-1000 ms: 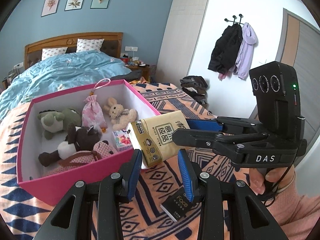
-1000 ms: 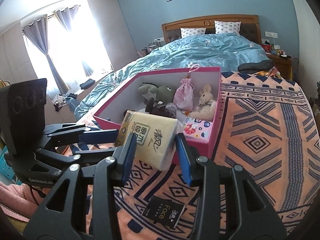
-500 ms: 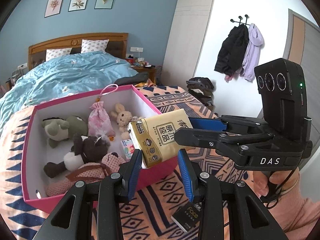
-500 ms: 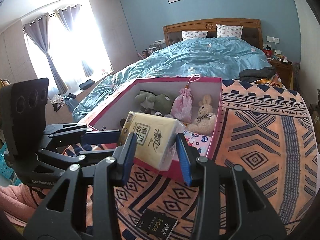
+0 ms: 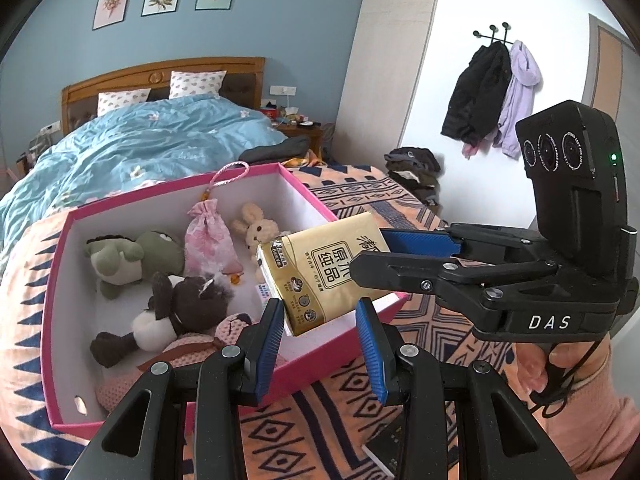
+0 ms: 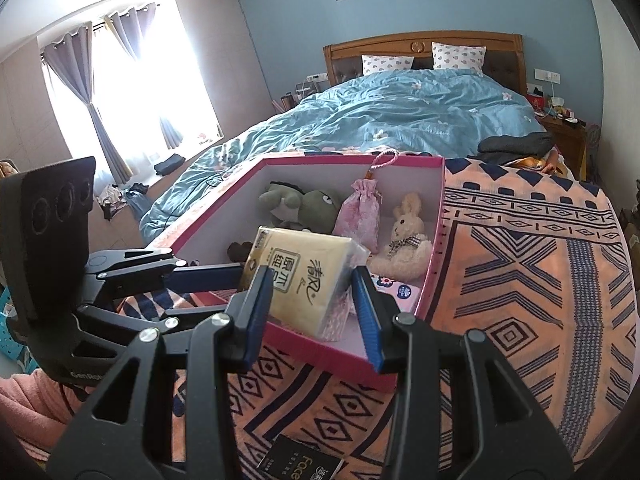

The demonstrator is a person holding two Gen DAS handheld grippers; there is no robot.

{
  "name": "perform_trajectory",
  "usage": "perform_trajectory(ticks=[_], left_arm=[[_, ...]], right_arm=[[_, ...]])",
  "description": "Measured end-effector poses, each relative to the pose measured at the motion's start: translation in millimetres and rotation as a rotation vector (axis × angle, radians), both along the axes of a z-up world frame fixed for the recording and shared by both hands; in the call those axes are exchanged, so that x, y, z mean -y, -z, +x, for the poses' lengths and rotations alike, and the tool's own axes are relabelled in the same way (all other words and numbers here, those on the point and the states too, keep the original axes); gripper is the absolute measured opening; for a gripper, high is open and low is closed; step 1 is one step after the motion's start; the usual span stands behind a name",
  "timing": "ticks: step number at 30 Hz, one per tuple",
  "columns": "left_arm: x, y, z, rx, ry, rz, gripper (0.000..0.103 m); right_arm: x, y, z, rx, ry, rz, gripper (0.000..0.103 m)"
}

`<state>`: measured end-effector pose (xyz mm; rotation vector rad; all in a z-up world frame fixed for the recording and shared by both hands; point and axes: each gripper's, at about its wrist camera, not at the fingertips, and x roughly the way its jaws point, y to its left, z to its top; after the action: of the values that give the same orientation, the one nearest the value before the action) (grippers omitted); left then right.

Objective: Organize objects
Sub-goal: 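Carry the tan tissue pack over the pink box and lower it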

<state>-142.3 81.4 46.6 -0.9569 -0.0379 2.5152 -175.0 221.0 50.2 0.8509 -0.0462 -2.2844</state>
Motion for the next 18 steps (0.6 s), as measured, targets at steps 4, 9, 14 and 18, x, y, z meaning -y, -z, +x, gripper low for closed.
perform_trajectory(ticks=[4,9,14,18], left_arm=[[-4,2,-6,0.003,-0.005,-0.017,0.037],[-4,6,-13,0.017,-0.008,-0.027,0.037],[-5,11,-17,0.033,-0.011,-0.029,0.037],[-5,13,-20,0.038,-0.014,-0.033,0.037]], right_arm=[[1,2,-7,0.008,0.005,0.008,0.044],[1,6,-13,0.018,0.009,0.015,0.044],[2,8,-16,0.026,0.012,0.021,0.044],[4,11,-21,0.031,0.013,0.03,0.044]])
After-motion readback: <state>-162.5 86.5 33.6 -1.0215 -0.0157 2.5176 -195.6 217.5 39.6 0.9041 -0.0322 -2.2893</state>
